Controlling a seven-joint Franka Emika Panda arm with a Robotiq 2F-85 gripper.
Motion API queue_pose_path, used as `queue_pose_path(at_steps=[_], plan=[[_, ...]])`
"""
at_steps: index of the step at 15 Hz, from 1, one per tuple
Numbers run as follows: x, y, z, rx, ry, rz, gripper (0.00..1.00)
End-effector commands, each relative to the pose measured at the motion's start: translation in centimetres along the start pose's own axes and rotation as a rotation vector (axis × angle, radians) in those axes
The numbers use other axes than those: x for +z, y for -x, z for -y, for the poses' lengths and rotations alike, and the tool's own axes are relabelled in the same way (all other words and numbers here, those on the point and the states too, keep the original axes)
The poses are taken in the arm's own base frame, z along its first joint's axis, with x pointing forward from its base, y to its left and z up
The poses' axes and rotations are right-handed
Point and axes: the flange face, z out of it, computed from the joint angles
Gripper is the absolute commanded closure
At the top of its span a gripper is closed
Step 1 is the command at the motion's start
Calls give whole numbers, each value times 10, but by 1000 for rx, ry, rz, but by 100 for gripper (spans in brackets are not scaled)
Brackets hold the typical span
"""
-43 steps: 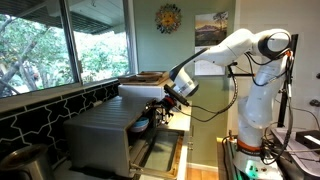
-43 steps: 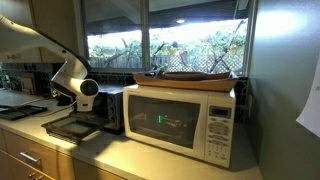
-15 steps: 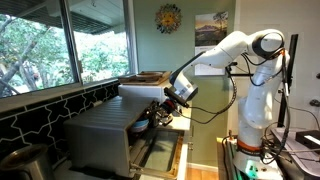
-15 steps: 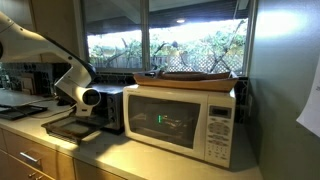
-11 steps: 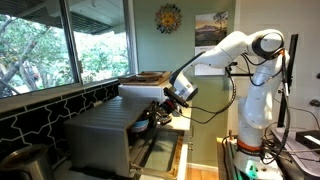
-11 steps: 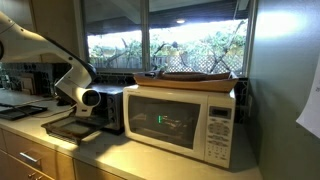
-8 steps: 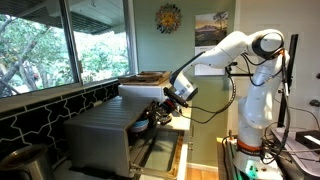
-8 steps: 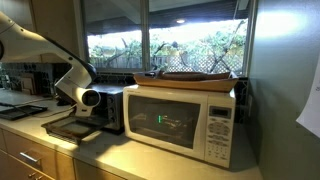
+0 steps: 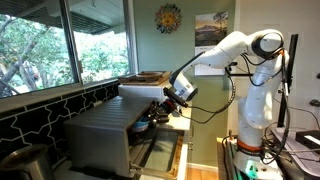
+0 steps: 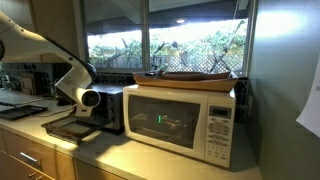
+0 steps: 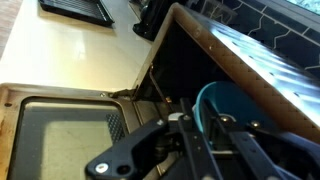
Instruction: Remove the blue bowl from the pink bowl which is on top of the oven wire rack and put it in the oven under the oven wire rack and lastly close the oven door
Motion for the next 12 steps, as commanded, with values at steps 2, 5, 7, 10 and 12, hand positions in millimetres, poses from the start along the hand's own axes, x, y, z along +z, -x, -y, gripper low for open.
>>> queue_pose_path(at_steps=[2,5,7,10,12], plan=[[1,-2,0,13,-19,-17,100],[1,2,3,-18,-20,-15,99],[0,5,6,-44,-29,-10,99],[0,11,9,-103,-21,-7,99],[1,15,10,-151,-2,-15,99]])
